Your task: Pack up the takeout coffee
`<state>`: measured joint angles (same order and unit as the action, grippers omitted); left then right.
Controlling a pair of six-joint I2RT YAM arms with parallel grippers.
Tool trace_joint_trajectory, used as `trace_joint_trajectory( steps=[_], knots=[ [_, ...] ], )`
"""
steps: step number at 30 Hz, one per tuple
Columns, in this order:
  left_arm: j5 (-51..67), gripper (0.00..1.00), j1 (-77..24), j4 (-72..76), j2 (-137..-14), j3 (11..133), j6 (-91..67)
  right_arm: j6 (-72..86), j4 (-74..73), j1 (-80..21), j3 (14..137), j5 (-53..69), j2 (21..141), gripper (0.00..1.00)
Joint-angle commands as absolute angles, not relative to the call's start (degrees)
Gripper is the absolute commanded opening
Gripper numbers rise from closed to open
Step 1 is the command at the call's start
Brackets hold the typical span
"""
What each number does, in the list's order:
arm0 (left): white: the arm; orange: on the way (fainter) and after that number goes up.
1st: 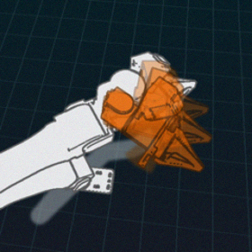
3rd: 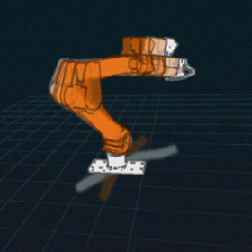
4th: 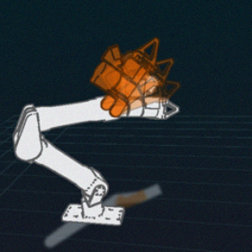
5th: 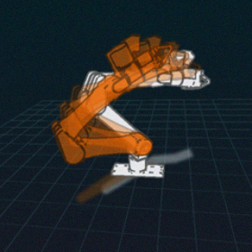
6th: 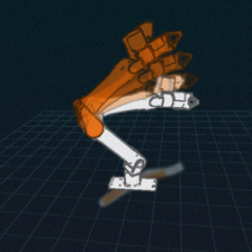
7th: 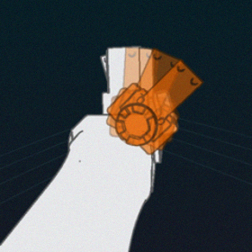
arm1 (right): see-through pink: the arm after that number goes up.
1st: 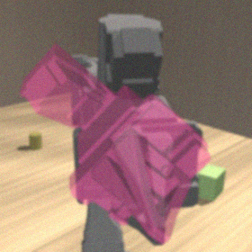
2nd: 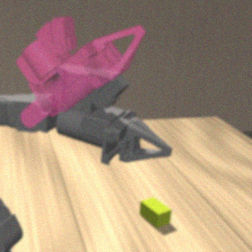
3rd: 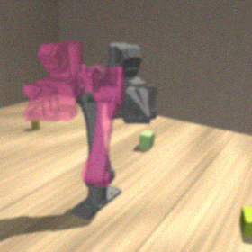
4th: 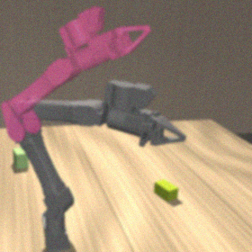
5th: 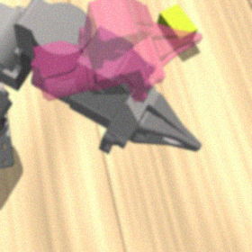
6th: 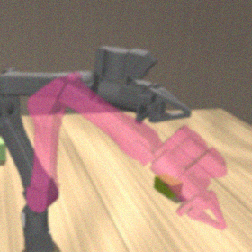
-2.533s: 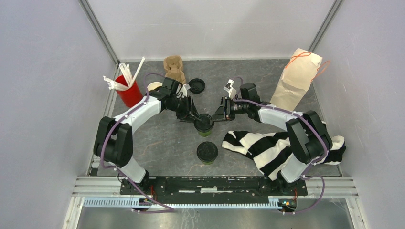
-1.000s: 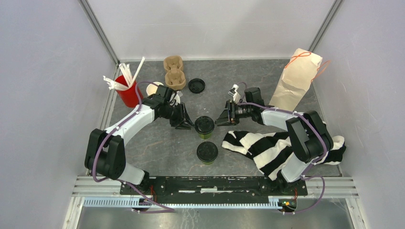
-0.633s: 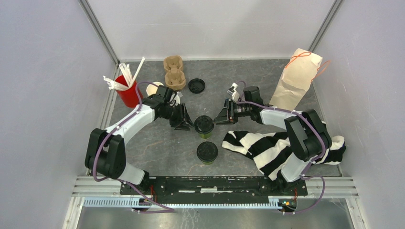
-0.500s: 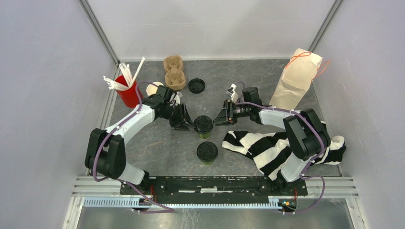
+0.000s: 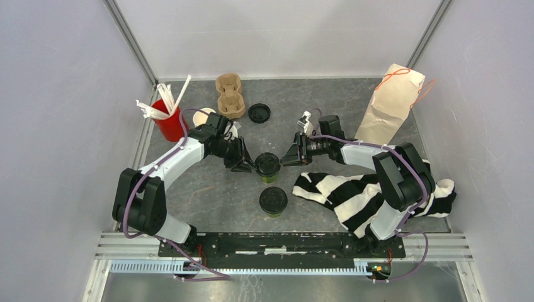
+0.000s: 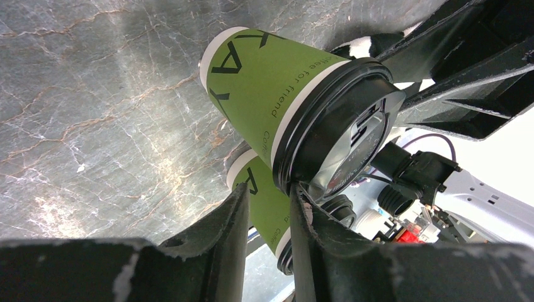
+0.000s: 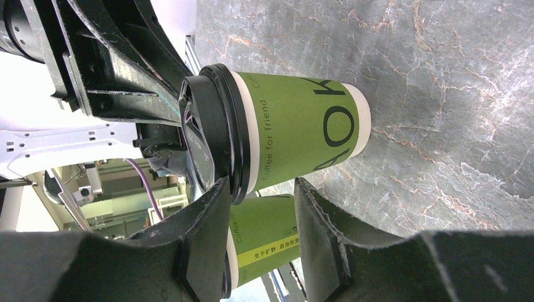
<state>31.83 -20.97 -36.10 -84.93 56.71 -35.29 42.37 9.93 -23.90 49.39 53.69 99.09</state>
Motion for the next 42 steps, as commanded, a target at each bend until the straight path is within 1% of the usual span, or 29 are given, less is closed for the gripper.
trace_joint_trajectory(
  steps=[1,5,9,13,18,21,23,26,29,31,36,40,42],
  knots=[
    [22.4,0.34,-20.9,-41.0,-87.9,53.7,-30.6,36.7,7.6,-24.2,45.8,48.0,101.3,0.47],
    [17.0,0.33,-20.9,-41.9,-89.9,51.5,-28.8,33.2,6.7,-24.1,40.6,44.1,103.0,0.47],
    [15.2,0.31,-20.9,-40.7,-92.0,47.6,-28.0,31.2,6.4,-24.0,37.6,42.3,103.5,0.47],
    [12.9,0.31,-20.9,-39.8,-93.6,47.4,-28.3,30.1,5.4,-24.1,38.8,41.3,103.7,0.47],
    [13.2,0.29,-20.9,-37.7,-97.4,45.9,-29.0,27.7,3.5,-24.0,39.9,39.2,106.5,0.47],
    [12.7,0.28,-20.9,-38.0,-96.9,46.2,-29.2,26.2,1.8,-24.0,39.3,37.8,106.1,0.47],
    [15.0,0.28,-20.9,-38.0,-94.8,47.5,-28.8,26.5,1.1,-24.0,40.2,40.4,104.3,0.47],
    [18.3,0.31,-20.9,-38.2,-89.5,51.7,-28.8,28.4,0.4,-24.2,43.3,45.3,100.2,0.49],
    [21.6,0.34,-20.9,-38.7,-88.2,57.3,-29.7,30.1,0.1,-24.3,47.5,48.5,97.0,0.52],
    [23.0,0.35,-20.9,-38.1,-87.9,59.3,-30.8,32.1,0.2,-24.3,49.6,50.2,95.9,0.54],
    [24.2,0.36,-20.9,-37.5,-87.2,62.5,-31.9,34.9,1.7,-24.3,52.7,52.0,94.5,0.57],
    [24.3,0.41,-20.8,-37.4,-86.0,64.1,-32.6,35.2,1.2,-24.2,54.1,52.6,93.2,0.59],
    [24.7,0.43,-20.9,-37.3,-85.1,65.0,-33.1,33.4,-2.1,-24.2,55.1,52.2,92.3,0.61]
  ],
)
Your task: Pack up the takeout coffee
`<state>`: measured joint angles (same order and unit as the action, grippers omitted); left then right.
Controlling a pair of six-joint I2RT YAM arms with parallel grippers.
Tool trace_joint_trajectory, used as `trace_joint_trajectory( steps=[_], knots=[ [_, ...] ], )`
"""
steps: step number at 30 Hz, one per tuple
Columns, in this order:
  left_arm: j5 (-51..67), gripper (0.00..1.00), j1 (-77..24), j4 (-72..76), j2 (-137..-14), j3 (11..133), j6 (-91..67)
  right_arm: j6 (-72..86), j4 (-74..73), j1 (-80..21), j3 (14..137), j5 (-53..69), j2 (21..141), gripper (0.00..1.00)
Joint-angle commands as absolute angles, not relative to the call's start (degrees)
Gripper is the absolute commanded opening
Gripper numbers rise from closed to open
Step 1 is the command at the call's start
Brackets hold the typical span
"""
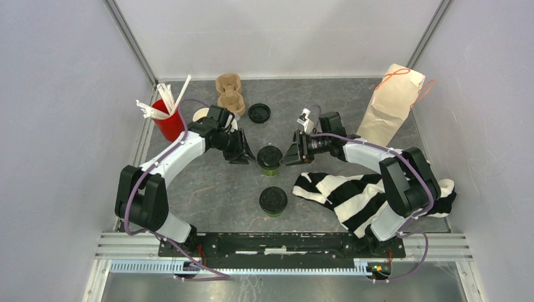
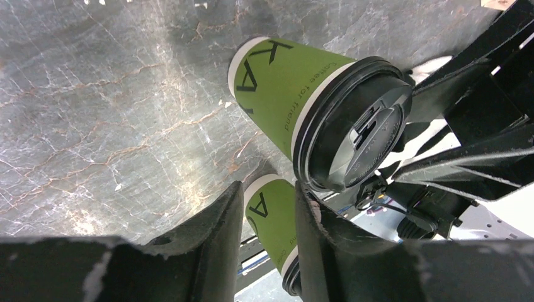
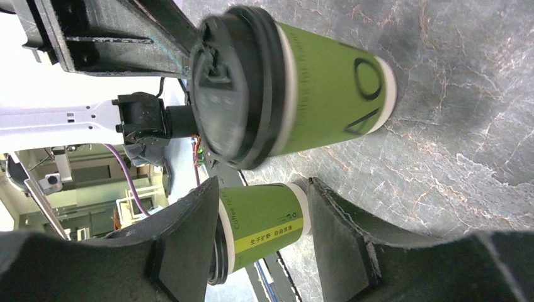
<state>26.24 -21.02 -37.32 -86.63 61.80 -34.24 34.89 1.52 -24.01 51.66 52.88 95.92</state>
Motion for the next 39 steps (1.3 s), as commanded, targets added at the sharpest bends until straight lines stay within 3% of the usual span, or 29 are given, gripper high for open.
trace_joint_trajectory(
  steps=[1,8,15,22,29,33,39],
  knots=[
    [24.8,0.44,-20.9,-37.3,-84.9,65.3,-33.4,32.3,-3.9,-24.2,55.7,51.7,91.7,0.62],
    [26.2,0.53,-20.9,-38.1,-78.9,65.5,-35.0,22.5,-18.1,-24.2,56.0,46.2,85.1,0.65],
    [27.1,0.74,-21.0,-39.5,-68.5,65.0,-39.2,8.5,-36.9,-24.3,54.3,31.1,73.1,0.72],
    [24.6,0.84,-21.3,-40.1,-59.4,64.9,-43.2,3.6,-45.6,-24.3,51.6,21.2,59.9,0.81],
    [10.4,0.87,-21.3,-50.3,-60.5,76.1,-38.9,7.4,-45.7,-24.3,52.8,22.5,52.9,0.83],
    [1.6,0.89,-21.2,-51.8,-62.9,79.2,-38.1,8.5,-45.5,-24.3,56.4,22.5,53.7,0.84],
    [-2.0,0.89,-21.2,-47.7,-72.7,84.0,-35.3,8.8,-43.5,-24.3,60.5,23.3,57.9,0.84]
  ],
)
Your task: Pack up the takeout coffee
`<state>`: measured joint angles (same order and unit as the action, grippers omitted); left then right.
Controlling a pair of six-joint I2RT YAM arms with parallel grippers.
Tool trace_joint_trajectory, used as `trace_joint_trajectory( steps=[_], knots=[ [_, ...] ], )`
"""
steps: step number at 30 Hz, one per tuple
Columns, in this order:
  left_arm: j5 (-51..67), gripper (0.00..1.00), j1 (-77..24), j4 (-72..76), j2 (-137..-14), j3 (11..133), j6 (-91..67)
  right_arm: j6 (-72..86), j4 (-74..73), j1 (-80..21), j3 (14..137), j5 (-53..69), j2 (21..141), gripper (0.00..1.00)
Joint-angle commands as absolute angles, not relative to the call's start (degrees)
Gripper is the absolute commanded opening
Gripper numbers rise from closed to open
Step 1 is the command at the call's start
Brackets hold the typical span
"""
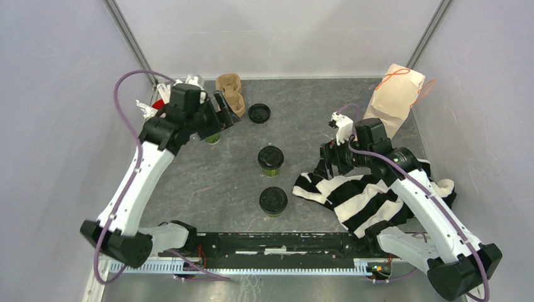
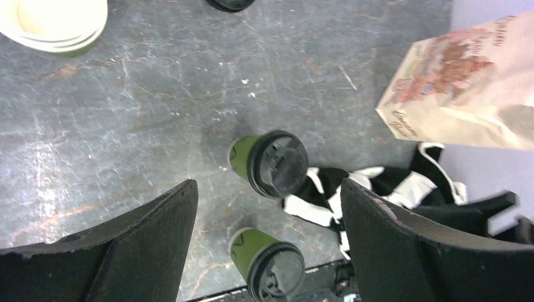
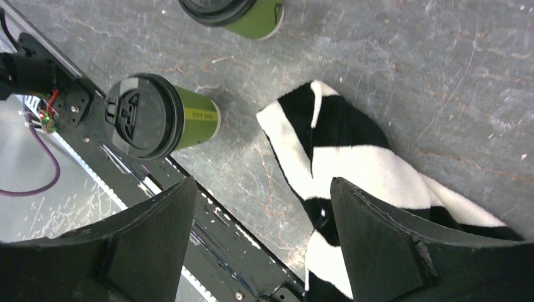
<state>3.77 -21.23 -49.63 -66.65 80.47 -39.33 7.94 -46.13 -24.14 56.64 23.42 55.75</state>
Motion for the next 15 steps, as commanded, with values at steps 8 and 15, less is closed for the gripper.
trace_joint_trajectory(
  steps=[8,15],
  knots=[
    [-4.7,0.87,-21.3,-42.3,-85.5,91.1,-29.2,6.9,-44.5,-24.2,74.8,18.2,72.0,0.85],
    [-5.3,0.77,-21.2,-43.3,-100.6,101.4,-24.0,8.3,-42.6,-24.2,84.9,19.8,80.2,0.84]
  ],
)
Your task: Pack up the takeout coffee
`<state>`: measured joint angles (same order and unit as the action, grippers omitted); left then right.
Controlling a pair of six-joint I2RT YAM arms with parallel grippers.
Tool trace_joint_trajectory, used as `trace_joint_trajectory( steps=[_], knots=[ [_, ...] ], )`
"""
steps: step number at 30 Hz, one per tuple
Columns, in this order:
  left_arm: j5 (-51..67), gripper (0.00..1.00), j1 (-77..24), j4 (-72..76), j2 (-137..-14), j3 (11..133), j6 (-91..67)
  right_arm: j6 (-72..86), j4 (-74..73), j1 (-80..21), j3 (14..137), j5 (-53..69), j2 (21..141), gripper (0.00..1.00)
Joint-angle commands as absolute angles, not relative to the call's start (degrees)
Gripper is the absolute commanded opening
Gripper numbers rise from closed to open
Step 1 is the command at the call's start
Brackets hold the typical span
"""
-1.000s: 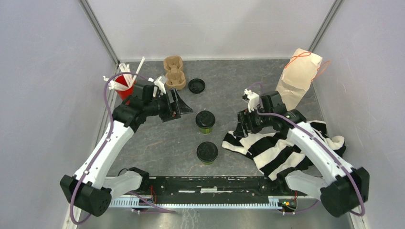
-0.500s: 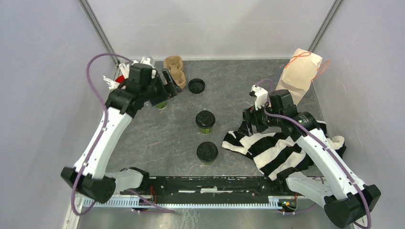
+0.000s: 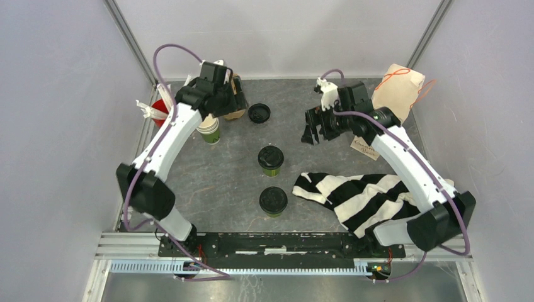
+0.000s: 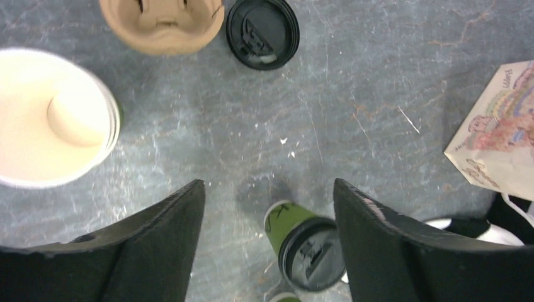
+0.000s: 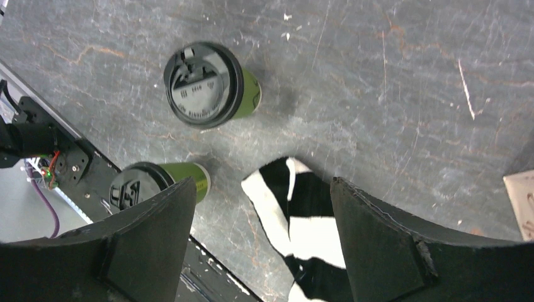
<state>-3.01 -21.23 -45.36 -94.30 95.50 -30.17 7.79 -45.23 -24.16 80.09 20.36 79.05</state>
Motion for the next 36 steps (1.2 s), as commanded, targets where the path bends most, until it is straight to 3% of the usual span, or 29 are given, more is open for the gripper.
trace_joint_trajectory(
  steps=[1,11,15,31,36],
  knots=[
    [-5.8,0.75,-21.2,-42.6,-103.1,102.4,-23.5,8.0,-42.3,-24.2,84.5,19.2,80.1,0.84],
    [-10.9,0.62,-20.7,-43.7,-124.6,122.7,-21.3,4.7,-43.0,-24.0,76.1,14.3,74.0,0.84],
    [-12.6,0.62,-19.0,-44.1,-131.0,129.5,-25.0,0.6,-44.4,-23.7,76.8,11.7,75.5,0.85],
    [-4.5,0.49,-13.3,-38.9,-138.0,130.7,-31.5,-3.3,-43.0,-26.8,74.6,6.6,77.3,0.87],
    [-0.6,0.61,-13.3,-37.0,-138.6,130.7,-31.6,-3.3,-42.9,-26.9,74.7,7.1,77.7,0.88]
  ],
)
